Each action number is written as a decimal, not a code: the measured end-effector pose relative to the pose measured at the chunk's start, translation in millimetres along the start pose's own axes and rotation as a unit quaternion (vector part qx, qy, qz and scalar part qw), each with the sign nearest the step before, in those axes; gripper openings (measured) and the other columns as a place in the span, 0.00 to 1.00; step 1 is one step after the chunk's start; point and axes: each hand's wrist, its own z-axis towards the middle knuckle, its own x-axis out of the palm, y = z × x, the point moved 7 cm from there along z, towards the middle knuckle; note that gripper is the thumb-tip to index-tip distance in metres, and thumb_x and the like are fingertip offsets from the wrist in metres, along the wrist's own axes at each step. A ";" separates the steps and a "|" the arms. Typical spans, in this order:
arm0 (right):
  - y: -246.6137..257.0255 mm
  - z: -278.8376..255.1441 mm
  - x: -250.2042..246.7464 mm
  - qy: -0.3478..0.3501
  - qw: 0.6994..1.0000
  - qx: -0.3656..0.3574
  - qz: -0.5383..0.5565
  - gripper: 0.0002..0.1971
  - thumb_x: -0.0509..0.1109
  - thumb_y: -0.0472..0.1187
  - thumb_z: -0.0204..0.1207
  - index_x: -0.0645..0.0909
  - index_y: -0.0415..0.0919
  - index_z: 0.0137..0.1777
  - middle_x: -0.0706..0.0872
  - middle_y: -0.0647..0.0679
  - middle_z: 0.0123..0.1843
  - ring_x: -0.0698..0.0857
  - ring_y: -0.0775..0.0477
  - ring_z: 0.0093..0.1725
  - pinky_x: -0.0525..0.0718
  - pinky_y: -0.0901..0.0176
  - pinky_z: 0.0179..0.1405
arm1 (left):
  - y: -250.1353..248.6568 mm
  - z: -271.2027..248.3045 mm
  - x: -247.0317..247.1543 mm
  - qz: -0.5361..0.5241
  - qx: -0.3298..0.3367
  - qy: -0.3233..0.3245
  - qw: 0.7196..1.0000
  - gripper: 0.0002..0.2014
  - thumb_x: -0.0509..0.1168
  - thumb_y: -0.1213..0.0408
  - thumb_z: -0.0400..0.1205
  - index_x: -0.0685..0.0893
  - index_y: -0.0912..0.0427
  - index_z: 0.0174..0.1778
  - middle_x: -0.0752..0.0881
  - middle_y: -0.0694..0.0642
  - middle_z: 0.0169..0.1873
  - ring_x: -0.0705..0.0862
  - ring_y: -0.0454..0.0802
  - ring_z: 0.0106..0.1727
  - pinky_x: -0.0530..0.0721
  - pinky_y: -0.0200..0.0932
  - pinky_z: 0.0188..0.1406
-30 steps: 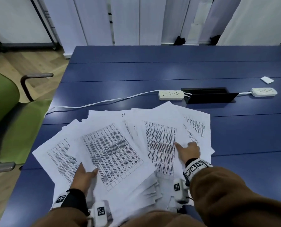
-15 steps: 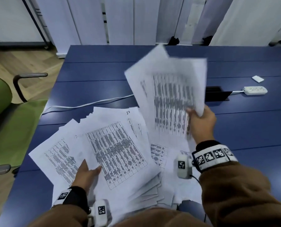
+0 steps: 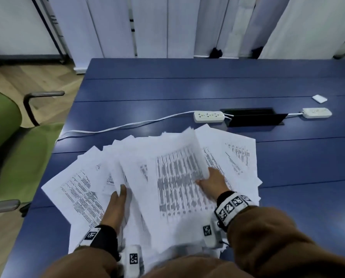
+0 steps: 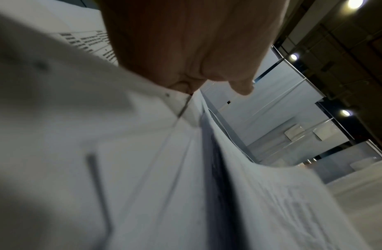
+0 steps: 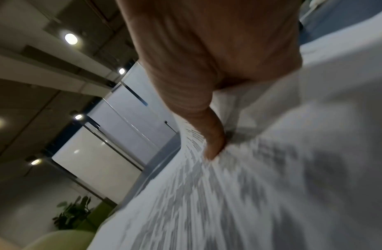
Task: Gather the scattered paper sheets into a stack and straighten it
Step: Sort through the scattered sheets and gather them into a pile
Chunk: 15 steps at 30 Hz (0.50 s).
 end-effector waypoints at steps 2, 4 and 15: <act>-22.0 -0.1 29.7 0.095 0.994 0.028 -0.037 0.26 0.77 0.36 0.71 0.76 0.35 0.68 0.86 0.40 0.60 0.87 0.40 0.56 0.87 0.52 0.54 | -3.1 -1.4 3.2 0.017 0.035 0.004 0.999 0.55 0.65 0.26 0.68 0.55 0.56 0.84 0.65 0.52 0.81 0.64 0.54 0.81 0.61 0.55 0.80; -34.4 -2.5 50.1 0.169 0.981 0.040 -0.086 0.33 0.80 0.42 0.69 0.73 0.36 0.72 0.82 0.41 0.68 0.82 0.39 0.65 0.79 0.47 0.68 | -3.8 -4.1 10.2 0.062 0.055 0.021 0.996 0.52 0.78 0.38 0.65 0.62 0.60 0.77 0.75 0.53 0.69 0.73 0.54 0.72 0.69 0.50 0.74; -11.6 15.4 3.7 -0.054 0.987 -0.075 -0.131 0.22 0.73 0.54 0.74 0.77 0.45 0.64 0.83 0.49 0.62 0.81 0.45 0.61 0.80 0.46 0.63 | 25.9 -2.6 2.4 0.090 0.030 -0.020 0.995 0.33 0.70 0.80 0.76 0.67 0.49 0.71 0.80 0.68 0.55 0.82 0.62 0.39 0.86 0.52 0.34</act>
